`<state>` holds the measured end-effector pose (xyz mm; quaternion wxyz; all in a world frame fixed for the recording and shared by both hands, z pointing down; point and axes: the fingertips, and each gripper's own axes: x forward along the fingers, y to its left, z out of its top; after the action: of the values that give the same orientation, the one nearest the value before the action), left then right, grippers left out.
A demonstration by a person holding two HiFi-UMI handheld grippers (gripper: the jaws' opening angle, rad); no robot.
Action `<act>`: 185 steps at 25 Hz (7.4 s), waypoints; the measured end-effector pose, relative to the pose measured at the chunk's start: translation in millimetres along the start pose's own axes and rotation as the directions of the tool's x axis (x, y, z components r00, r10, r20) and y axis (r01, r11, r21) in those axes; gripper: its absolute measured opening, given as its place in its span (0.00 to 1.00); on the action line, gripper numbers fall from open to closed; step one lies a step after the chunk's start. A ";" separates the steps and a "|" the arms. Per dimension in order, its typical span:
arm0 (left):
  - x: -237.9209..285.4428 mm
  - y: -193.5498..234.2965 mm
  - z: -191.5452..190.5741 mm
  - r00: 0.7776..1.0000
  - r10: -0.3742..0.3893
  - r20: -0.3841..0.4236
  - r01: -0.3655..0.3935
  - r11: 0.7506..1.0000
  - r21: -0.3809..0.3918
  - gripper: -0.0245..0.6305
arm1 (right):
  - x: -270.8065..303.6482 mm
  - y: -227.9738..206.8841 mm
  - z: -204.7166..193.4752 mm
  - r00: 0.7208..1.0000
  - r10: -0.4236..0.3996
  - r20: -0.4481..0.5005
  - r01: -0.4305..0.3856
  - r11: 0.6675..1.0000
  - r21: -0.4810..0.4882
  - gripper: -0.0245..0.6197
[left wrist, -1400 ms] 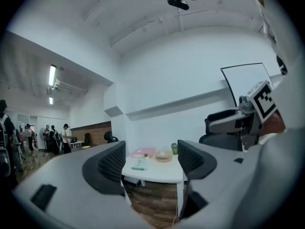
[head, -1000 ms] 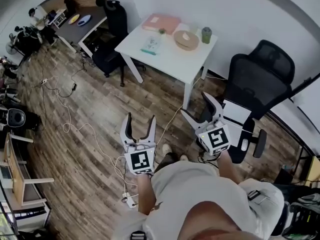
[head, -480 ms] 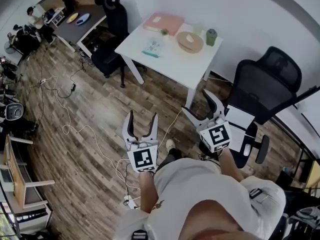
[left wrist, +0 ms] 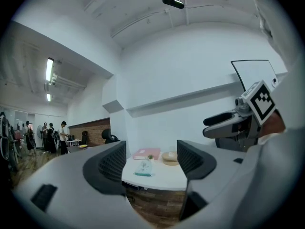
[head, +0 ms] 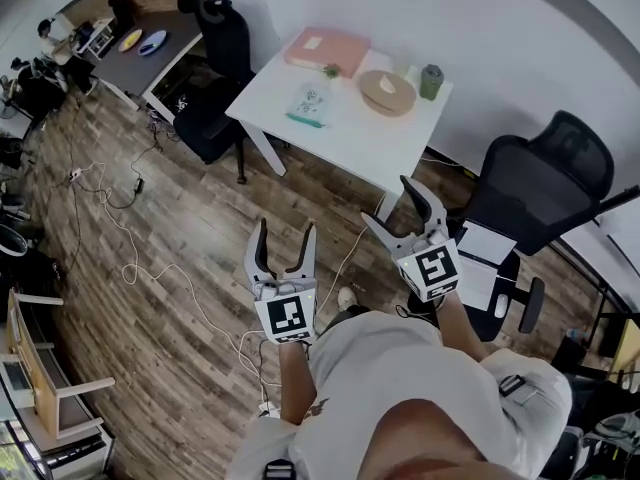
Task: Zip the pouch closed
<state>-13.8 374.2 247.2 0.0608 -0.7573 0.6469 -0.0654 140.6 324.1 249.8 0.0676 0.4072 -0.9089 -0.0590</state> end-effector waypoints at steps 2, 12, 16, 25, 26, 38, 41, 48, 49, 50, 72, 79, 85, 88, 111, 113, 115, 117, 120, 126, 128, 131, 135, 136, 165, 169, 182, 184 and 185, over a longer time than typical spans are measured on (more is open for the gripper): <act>13.2 10.6 -2.3 1.000 -0.011 0.002 0.011 1.000 -0.001 0.54 | 14.5 -1.8 -1.7 1.000 -0.007 -0.006 0.007 1.000 -0.003 0.62; 63.7 55.7 -19.7 0.998 -0.058 0.016 0.058 0.998 -0.022 0.53 | 74.7 -4.5 -10.8 0.998 -0.047 -0.041 0.047 0.999 -0.013 0.60; 80.0 64.3 -24.2 0.997 -0.073 0.021 0.074 0.997 -0.036 0.52 | 89.9 -9.8 -11.2 0.996 -0.069 -0.056 0.068 0.997 -0.020 0.60; 122.1 78.7 -29.3 0.997 -0.069 0.032 0.071 0.994 -0.088 0.51 | 126.2 -30.7 -21.6 0.994 -0.077 -0.074 0.075 0.997 -0.027 0.59; 127.4 80.4 -30.0 0.997 -0.070 0.030 0.072 0.994 -0.078 0.51 | 131.1 -34.1 -21.5 0.994 -0.076 -0.072 0.075 0.997 -0.027 0.59; 223.6 95.7 -30.4 0.998 -0.055 -0.012 0.055 0.998 -0.011 0.51 | 213.9 -102.1 -24.6 0.997 -0.042 -0.069 0.043 0.999 0.009 0.58; 253.1 97.2 -29.1 0.999 -0.040 -0.022 0.040 0.999 -0.009 0.51 | 235.4 -125.9 -27.9 0.997 -0.026 -0.069 0.027 1.000 0.010 0.58; 315.2 98.1 -31.8 0.998 -0.001 -0.059 0.000 1.000 -0.021 0.50 | 286.7 -175.7 -37.1 0.997 0.025 -0.074 -0.022 0.999 0.035 0.57; 323.2 97.7 -32.5 0.998 0.005 -0.064 -0.006 1.000 -0.024 0.50 | 293.3 -181.9 -39.5 0.997 0.032 -0.076 -0.029 0.999 0.041 0.57; 330.8 97.4 -33.9 0.997 0.008 -0.071 -0.009 1.000 -0.019 0.50 | 299.7 -187.6 -41.9 0.996 0.040 -0.076 -0.037 0.998 0.046 0.57; 433.5 95.6 -94.2 0.977 -0.032 -0.213 0.024 0.999 -0.039 0.48 | 380.8 -237.0 -113.8 0.978 0.107 -0.181 -0.081 0.986 0.148 0.52; 460.0 103.9 -140.3 0.958 -0.119 -0.261 0.100 0.991 -0.084 0.46 | 405.9 -228.1 -148.2 0.955 0.101 -0.281 -0.063 0.988 0.141 0.50; 478.3 111.0 -181.9 0.928 -0.195 -0.316 0.162 0.978 -0.129 0.45 | 427.1 -215.9 -185.3 0.922 0.103 -0.373 -0.058 0.990 0.130 0.49; 482.6 111.4 -201.4 0.910 -0.230 -0.344 0.189 0.971 -0.148 0.44 | 433.9 -207.0 -208.3 0.896 0.129 -0.425 -0.087 0.989 0.117 0.47; 468.4 55.9 -330.2 0.761 -0.399 -0.512 0.289 0.915 -0.282 0.39 | 431.2 -158.6 -340.9 0.694 0.316 -0.647 -0.281 0.946 0.161 0.28; 464.6 48.8 -340.7 0.745 -0.409 -0.527 0.292 0.910 -0.293 0.39 | 432.0 -152.9 -349.7 0.669 0.348 -0.656 -0.324 0.932 0.164 0.24; 462.5 42.5 -347.8 0.734 -0.417 -0.536 0.299 0.907 -0.297 0.39 | 432.5 -146.2 -358.0 0.642 0.381 -0.665 -0.365 0.915 0.172 0.21; 461.2 36.2 -353.7 0.723 -0.425 -0.544 0.305 0.904 -0.301 0.38 | 432.3 -142.1 -366.0 0.611 0.402 -0.682 -0.397 0.901 0.176 0.19; 459.9 28.1 -361.7 0.709 -0.436 -0.555 0.313 0.899 -0.306 0.38 | 432.5 -138.1 -375.1 0.577 0.420 -0.701 -0.428 0.886 0.178 0.19; 460.2 17.0 -372.5 0.685 -0.453 -0.570 0.327 0.891 -0.315 0.36 | 433.0 -128.3 -387.2 0.532 0.452 -0.716 -0.487 0.855 0.178 0.17; 460.5 13.6 -374.9 0.677 -0.460 -0.575 0.335 0.888 -0.315 0.35 | 432.6 -126.1 -391.4 0.517 0.462 -0.721 -0.501 0.846 0.182 0.15; 460.6 8.2 -379.4 0.664 -0.468 -0.583 0.348 0.884 -0.314 0.34 | 432.1 -123.1 -397.9 0.502 0.483 -0.718 -0.509 0.836 0.206 0.11; 459.9 2.5 -384.5 0.649 -0.476 -0.594 0.359 0.879 -0.313 0.34 | 430.5 -119.3 -400.8 0.480 0.509 -0.714 -0.522 0.820 0.234 0.06; 459.6 1.4 -385.6 0.645 -0.478 -0.596 0.363 0.878 -0.312 0.34 | 430.0 -117.0 -400.3 0.478 0.521 -0.707 -0.525 0.815 0.247 0.06; 460.0 -0.8 -409.5 0.589 -0.461 -0.663 0.400 0.880 -0.257 0.03 | 425.7 -95.5 -385.1 0.501 0.630 -0.593 -0.511 0.768 0.385 0.05; 459.6 -2.0 -408.4 0.577 -0.477 -0.663 0.428 0.868 -0.252 0.03 | 425.2 -98.5 -388.8 0.509 0.602 -0.615 -0.491 0.790 0.367 0.04; 463.6 -1.8 -406.2 0.569 -0.487 -0.663 0.440 0.861 -0.255 0.03 | 426.5 -107.3 -393.7 0.525 0.549 -0.650 -0.445 0.828 0.341 0.04; 465.3 1.3 -406.2 0.575 -0.478 -0.665 0.429 0.867 -0.253 0.03 | 426.0 -109.7 -394.1 0.527 0.542 -0.654 -0.433 0.834 0.342 0.04; 466.1 2.6 -406.1 0.577 -0.477 -0.663 0.425 0.868 -0.255 0.03 | 425.8 -111.0 -394.1 0.529 0.539 -0.655 -0.426 0.836 0.345 0.04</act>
<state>-16.5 -89.7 655.8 -0.2362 -0.8133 0.4070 -0.3421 8.5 -88.5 651.4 0.4082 0.1315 -0.8823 0.1941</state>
